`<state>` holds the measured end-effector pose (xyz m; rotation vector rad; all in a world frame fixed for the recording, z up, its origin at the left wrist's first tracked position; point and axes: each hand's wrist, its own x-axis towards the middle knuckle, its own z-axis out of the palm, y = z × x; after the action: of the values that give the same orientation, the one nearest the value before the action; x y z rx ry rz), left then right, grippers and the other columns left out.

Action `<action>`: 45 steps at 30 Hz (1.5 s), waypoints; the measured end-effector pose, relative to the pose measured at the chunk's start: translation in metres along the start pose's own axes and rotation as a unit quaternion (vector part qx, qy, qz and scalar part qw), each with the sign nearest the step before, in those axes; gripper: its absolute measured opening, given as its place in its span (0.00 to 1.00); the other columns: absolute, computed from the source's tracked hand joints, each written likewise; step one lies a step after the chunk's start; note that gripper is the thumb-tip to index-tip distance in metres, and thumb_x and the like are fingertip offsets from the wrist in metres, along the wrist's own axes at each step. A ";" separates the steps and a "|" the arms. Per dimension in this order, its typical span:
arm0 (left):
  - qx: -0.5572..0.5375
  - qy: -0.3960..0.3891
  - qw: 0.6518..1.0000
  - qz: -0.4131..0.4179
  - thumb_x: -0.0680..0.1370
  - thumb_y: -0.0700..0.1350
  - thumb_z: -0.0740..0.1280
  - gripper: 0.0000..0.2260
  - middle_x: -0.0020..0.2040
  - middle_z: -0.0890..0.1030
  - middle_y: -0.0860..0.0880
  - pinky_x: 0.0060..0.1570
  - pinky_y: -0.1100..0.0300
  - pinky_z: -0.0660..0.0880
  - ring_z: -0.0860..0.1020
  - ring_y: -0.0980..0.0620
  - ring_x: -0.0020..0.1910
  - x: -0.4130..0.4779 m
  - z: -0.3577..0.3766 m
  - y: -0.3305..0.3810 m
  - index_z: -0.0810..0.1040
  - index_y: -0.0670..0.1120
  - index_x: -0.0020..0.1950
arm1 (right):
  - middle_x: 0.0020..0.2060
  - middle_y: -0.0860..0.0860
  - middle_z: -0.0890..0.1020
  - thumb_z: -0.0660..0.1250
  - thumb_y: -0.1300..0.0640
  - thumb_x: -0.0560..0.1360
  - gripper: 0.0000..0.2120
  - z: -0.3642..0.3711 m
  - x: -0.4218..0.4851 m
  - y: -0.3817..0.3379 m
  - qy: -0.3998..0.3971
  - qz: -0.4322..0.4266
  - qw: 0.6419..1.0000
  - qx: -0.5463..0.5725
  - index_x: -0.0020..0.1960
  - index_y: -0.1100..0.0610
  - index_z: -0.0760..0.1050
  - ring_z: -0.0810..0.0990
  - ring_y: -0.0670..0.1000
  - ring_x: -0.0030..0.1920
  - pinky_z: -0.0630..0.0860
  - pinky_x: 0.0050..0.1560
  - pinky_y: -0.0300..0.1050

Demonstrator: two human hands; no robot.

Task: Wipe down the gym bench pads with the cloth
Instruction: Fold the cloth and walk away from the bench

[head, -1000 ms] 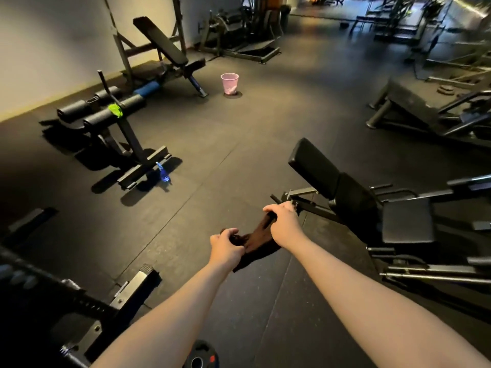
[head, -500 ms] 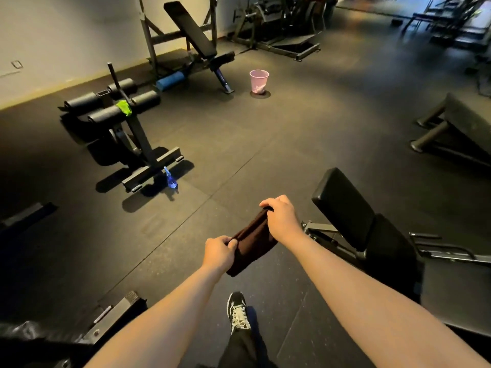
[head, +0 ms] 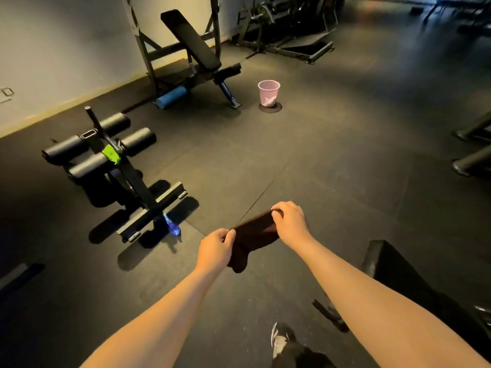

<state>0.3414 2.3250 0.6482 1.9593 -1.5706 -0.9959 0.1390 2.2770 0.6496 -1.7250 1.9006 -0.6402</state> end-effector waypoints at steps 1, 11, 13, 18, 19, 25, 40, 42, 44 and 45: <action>-0.004 0.001 1.000 -0.007 0.84 0.52 0.60 0.15 0.41 0.81 0.51 0.40 0.57 0.70 0.77 0.52 0.42 0.020 -0.001 0.008 0.81 0.47 0.46 | 0.54 0.50 0.78 0.60 0.55 0.81 0.08 0.000 0.020 -0.002 -0.003 0.001 1.000 0.008 0.54 0.53 0.78 0.74 0.53 0.56 0.72 0.57 0.49; -0.044 0.004 0.991 -0.124 0.83 0.53 0.63 0.14 0.39 0.80 0.49 0.44 0.56 0.71 0.78 0.48 0.43 0.369 0.017 0.086 0.80 0.46 0.44 | 0.40 0.46 0.82 0.63 0.49 0.77 0.08 0.010 0.362 -0.002 -0.054 0.062 0.994 0.070 0.42 0.49 0.76 0.80 0.51 0.43 0.76 0.42 0.45; -0.123 0.011 0.978 -0.167 0.82 0.52 0.62 0.14 0.38 0.79 0.47 0.44 0.54 0.73 0.78 0.47 0.40 0.438 0.014 0.110 0.78 0.45 0.44 | 0.37 0.45 0.81 0.64 0.50 0.76 0.08 0.001 0.428 -0.011 -0.066 0.063 0.991 0.096 0.39 0.49 0.76 0.80 0.51 0.43 0.77 0.42 0.46; -0.272 0.001 0.948 -0.167 0.82 0.47 0.56 0.12 0.39 0.75 0.43 0.38 0.53 0.77 0.76 0.45 0.38 0.602 -0.001 0.186 0.75 0.42 0.47 | 0.38 0.48 0.81 0.65 0.52 0.76 0.07 -0.018 0.589 -0.043 -0.193 0.026 0.970 0.147 0.43 0.52 0.80 0.79 0.50 0.42 0.72 0.41 0.44; -0.284 -0.010 0.947 -0.148 0.82 0.44 0.55 0.13 0.38 0.74 0.43 0.35 0.54 0.74 0.74 0.45 0.37 0.636 -0.004 0.206 0.75 0.41 0.46 | 0.37 0.48 0.81 0.65 0.52 0.76 0.07 -0.020 0.626 -0.047 -0.206 0.018 0.966 0.155 0.42 0.51 0.80 0.79 0.52 0.41 0.72 0.40 0.44; -0.323 -0.023 0.940 -0.111 0.84 0.43 0.54 0.14 0.33 0.73 0.41 0.31 0.56 0.68 0.71 0.46 0.30 0.846 -0.007 0.285 0.71 0.40 0.41 | 0.40 0.52 0.83 0.60 0.66 0.77 0.13 -0.002 0.844 -0.058 -0.305 -0.009 0.927 0.217 0.53 0.55 0.80 0.80 0.44 0.39 0.76 0.47 0.34; -0.243 -0.092 0.961 -0.099 0.84 0.46 0.61 0.08 0.46 0.85 0.44 0.44 0.54 0.81 0.84 0.45 0.43 1.331 -0.016 0.453 0.80 0.48 0.55 | 0.51 0.52 0.79 0.62 0.69 0.76 0.15 -0.023 1.357 -0.037 -0.180 0.098 0.944 0.259 0.57 0.54 0.76 0.77 0.46 0.51 0.72 0.46 0.33; -0.239 -0.089 0.963 -0.087 0.84 0.46 0.61 0.09 0.45 0.85 0.47 0.37 0.63 0.79 0.83 0.51 0.41 1.402 -0.003 0.481 0.81 0.49 0.54 | 0.60 0.52 0.76 0.61 0.69 0.75 0.22 -0.023 1.437 -0.020 -0.175 0.085 0.949 0.247 0.65 0.52 0.73 0.74 0.48 0.61 0.71 0.50 0.34; -0.237 -0.086 0.964 -0.087 0.85 0.47 0.60 0.10 0.46 0.84 0.48 0.37 0.63 0.76 0.82 0.53 0.43 1.464 0.011 0.502 0.81 0.50 0.56 | 0.63 0.49 0.73 0.61 0.68 0.75 0.25 -0.024 1.505 -0.003 -0.181 0.079 0.952 0.234 0.68 0.50 0.71 0.72 0.47 0.63 0.71 0.51 0.35; -0.235 -0.084 0.964 -0.087 0.85 0.48 0.60 0.10 0.47 0.84 0.49 0.38 0.63 0.74 0.82 0.53 0.44 1.500 0.019 0.513 0.81 0.51 0.57 | 0.63 0.49 0.74 0.61 0.68 0.75 0.23 -0.024 1.543 0.007 -0.187 0.080 0.951 0.231 0.67 0.51 0.72 0.72 0.47 0.63 0.72 0.54 0.38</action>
<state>0.1416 0.7530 0.6119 1.7292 -1.1146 -1.4848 -0.0054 0.7412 0.5930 -1.2723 1.4651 -0.5871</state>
